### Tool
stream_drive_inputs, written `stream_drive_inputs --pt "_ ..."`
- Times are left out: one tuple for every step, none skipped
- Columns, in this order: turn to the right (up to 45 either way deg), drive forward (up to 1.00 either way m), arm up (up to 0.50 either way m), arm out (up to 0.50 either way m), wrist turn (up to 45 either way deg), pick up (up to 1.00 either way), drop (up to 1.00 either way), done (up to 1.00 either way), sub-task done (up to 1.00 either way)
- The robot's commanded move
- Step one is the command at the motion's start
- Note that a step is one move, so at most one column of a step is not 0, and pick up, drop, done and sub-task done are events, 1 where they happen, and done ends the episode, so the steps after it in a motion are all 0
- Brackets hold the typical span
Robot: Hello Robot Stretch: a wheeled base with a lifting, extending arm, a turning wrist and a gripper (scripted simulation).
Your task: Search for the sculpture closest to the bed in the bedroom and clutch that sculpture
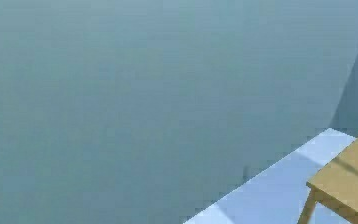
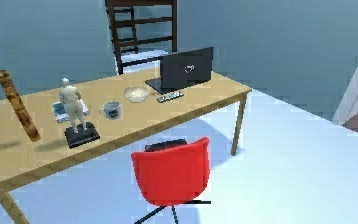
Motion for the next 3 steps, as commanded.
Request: stream_drive_inputs --pt "42.0 0.00 0.00 0.00 0.0 0.00 0.00 0.00 0.00" --pt "0.0 0.15 0.00 0.00 0.0 0.00 0.00 0.00 0.00" --pt "-45.0 0.00 0.00 0.00 0.0 0.00 0.00 0.00 0.00"
